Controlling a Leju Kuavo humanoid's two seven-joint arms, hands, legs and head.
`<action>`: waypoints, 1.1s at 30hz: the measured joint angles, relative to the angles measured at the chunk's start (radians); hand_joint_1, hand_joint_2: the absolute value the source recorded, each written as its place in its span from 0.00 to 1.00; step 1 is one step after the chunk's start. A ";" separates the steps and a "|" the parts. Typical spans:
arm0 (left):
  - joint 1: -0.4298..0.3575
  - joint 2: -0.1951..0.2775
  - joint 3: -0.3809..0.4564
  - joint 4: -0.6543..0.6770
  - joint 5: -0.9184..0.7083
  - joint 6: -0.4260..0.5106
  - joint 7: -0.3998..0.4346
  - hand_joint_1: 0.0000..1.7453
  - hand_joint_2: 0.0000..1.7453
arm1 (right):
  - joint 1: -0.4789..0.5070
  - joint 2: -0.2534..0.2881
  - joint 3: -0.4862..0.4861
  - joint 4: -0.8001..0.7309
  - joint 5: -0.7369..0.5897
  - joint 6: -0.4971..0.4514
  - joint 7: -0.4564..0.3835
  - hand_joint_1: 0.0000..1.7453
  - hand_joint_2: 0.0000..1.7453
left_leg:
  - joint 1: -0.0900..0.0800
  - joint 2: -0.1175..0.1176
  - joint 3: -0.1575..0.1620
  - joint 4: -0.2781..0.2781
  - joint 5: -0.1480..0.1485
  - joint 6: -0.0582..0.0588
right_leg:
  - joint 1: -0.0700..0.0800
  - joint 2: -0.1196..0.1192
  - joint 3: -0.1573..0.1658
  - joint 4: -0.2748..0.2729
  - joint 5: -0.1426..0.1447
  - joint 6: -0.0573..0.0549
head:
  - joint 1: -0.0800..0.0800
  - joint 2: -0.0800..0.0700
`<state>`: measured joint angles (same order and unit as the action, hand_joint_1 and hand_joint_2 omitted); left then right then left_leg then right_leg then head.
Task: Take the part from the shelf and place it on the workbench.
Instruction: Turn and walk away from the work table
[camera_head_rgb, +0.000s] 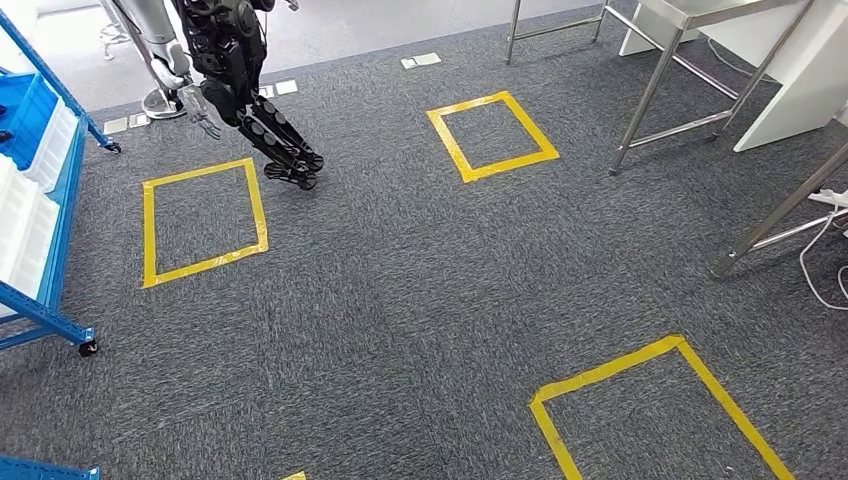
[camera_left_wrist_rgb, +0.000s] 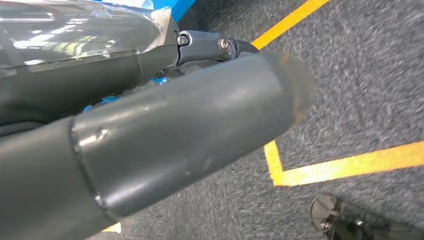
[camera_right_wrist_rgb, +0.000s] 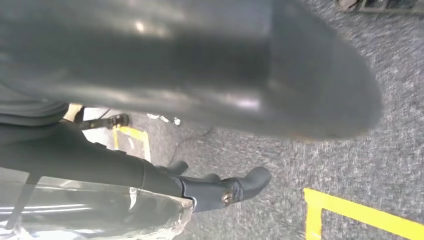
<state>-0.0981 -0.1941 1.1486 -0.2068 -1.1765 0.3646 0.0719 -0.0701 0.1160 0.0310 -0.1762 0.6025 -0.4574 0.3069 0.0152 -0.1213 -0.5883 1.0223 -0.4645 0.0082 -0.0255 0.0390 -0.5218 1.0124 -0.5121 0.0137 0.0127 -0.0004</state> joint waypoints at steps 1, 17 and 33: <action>0.001 0.000 0.000 0.000 0.000 0.000 0.000 0.00 0.00 | 0.000 0.000 0.000 0.000 0.000 0.000 0.000 0.00 0.00 | 0.000 0.027 -0.012 0.025 -0.016 -0.004 | -0.001 -0.012 0.003 -0.002 0.003 -0.009 | -0.003 0.000; -0.006 -0.002 0.000 0.000 -0.008 0.000 -0.003 0.00 0.00 | 0.001 0.005 0.000 -0.001 0.003 -0.003 0.002 0.00 0.00 | -0.014 0.138 0.020 -0.033 0.017 0.044 | 0.028 -0.112 0.008 0.038 -0.050 -0.010 | -0.005 0.000; -0.001 0.002 -0.004 0.000 -0.021 -0.011 -0.009 0.00 0.00 | 0.009 -0.001 -0.003 -0.001 0.003 -0.008 0.011 0.00 0.00 | -0.004 0.077 -0.045 0.092 -0.046 0.000 | 0.004 -0.039 -0.002 0.003 0.005 -0.010 | -0.009 0.000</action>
<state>-0.0994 -0.1925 1.1448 -0.2068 -1.1971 0.3540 0.0627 -0.0608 0.1153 0.0283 -0.1774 0.6052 -0.4650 0.3178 0.0109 -0.0443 -0.6333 1.1142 -0.5104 0.0084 -0.0218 0.0004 -0.5239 1.0151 -0.5076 0.0036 0.0037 -0.0004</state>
